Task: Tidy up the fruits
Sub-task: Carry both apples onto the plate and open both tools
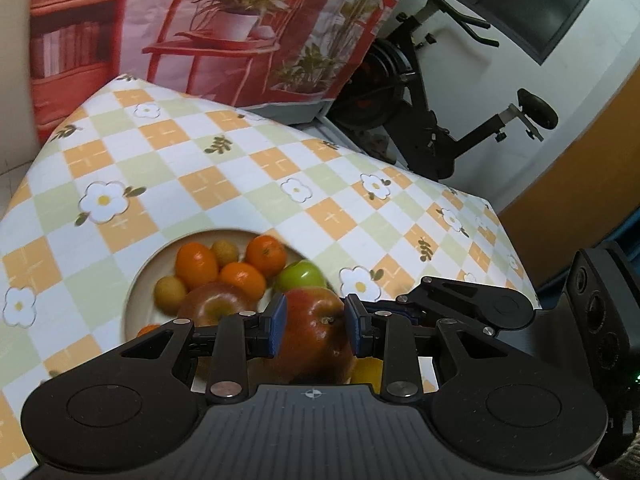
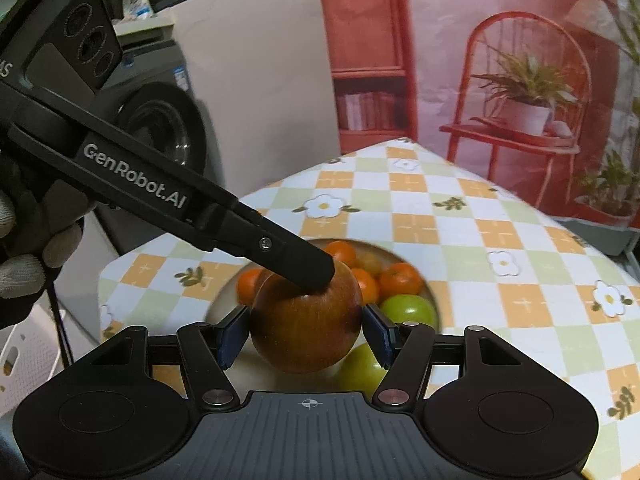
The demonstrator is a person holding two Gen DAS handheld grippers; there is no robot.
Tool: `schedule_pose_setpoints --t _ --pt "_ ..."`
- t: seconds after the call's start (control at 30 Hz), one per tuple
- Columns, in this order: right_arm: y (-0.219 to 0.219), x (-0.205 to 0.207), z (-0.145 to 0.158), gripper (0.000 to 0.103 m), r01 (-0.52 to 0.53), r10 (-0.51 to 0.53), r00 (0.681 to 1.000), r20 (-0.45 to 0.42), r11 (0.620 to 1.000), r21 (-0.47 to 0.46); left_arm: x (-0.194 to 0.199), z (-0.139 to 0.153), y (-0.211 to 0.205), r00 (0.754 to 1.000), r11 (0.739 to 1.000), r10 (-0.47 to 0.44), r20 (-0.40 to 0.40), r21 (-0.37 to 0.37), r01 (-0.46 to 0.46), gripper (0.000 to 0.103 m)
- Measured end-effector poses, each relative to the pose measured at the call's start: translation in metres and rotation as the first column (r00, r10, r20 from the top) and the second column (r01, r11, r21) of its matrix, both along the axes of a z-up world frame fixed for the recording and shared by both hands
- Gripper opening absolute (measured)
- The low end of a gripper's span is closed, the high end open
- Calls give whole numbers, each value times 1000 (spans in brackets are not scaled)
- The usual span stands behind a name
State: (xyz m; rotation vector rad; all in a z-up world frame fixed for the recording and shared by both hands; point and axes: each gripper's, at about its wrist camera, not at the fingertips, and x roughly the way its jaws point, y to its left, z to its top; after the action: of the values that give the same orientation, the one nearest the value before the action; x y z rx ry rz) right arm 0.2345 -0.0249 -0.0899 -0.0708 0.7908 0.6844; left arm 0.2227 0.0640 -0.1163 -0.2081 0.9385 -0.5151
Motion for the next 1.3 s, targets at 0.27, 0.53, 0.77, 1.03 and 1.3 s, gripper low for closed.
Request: schedule_pose_setpoints --t 0.27,0.53,0.77,1.03,1.3 --pt "20 -15 -16 57 -36 36 998 -54 999 -2 -9 -19 17 999 1000 -1 -48 14 2 33" --pt "35 -14 -30 57 -64 64 994 -84 998 -2 -12 -31 29 998 999 16 -69 51 -12 33" --pt "46 -7 -38 57 -68 67 994 -87 998 -7 -11 -35 32 998 995 38 -57 93 -32 33" --pt "59 -2 -42 58 -80 78 995 -66 997 -20 -9 -34 40 997 991 68 -35 118 -63 33" --pt "63 0 -42 58 -84 82 995 -56 996 -30 -9 -32 41 997 988 70 -8 141 -68 35"
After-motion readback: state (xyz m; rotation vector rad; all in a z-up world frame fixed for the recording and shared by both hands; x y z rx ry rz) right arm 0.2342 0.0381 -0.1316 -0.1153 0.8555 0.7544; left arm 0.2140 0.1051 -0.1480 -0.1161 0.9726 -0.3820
